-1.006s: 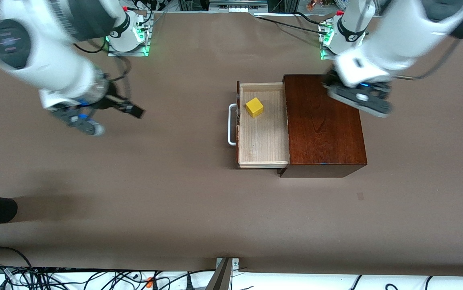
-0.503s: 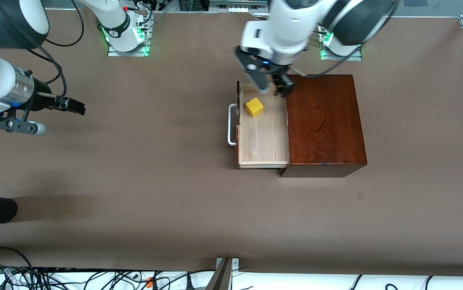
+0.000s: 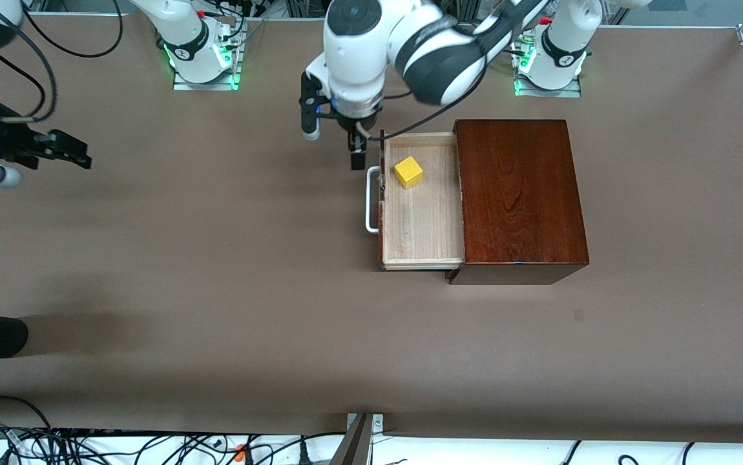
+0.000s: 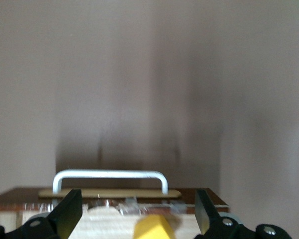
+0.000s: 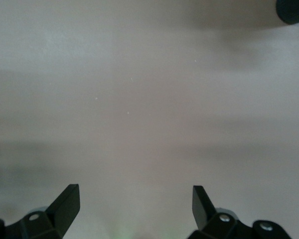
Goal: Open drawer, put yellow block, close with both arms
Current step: 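Withdraw the right gripper while the left gripper reaches the drawer front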
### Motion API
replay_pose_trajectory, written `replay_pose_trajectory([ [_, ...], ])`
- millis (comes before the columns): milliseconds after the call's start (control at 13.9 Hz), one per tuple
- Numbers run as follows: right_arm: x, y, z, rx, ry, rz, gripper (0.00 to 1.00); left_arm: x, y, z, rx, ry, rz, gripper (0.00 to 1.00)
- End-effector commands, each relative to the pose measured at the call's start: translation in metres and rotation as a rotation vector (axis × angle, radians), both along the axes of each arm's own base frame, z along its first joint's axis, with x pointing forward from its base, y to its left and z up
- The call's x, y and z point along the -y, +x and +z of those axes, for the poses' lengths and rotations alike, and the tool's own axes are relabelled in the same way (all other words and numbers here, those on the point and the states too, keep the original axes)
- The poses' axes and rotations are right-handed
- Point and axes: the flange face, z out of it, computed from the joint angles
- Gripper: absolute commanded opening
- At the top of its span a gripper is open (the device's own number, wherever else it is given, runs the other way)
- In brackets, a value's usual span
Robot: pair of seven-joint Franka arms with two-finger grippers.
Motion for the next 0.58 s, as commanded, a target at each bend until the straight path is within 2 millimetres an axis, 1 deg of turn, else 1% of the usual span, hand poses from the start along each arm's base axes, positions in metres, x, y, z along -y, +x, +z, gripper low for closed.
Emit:
replay_pose_trajectory([
  [0,-0.005,-0.007,0.015,-0.002,-0.004,0.020,1.00,0.001,0.023,-0.029,0.005,0.008,-0.059,1.00],
  [216,0.003,-0.004,0.013,0.006,0.003,0.017,1.00,0.003,0.035,-0.072,0.076,0.066,-0.105,1.00],
  [288,0.001,-0.004,0.012,-0.002,0.003,0.020,1.00,0.003,0.035,-0.078,0.069,0.071,-0.103,1.00],
  [431,0.003,-0.003,0.005,-0.020,0.007,0.015,1.00,0.002,0.033,-0.082,0.066,0.079,-0.104,1.00],
  [503,0.002,-0.003,0.005,-0.020,0.012,0.015,1.00,0.001,0.033,-0.088,0.061,0.087,-0.104,1.00],
])
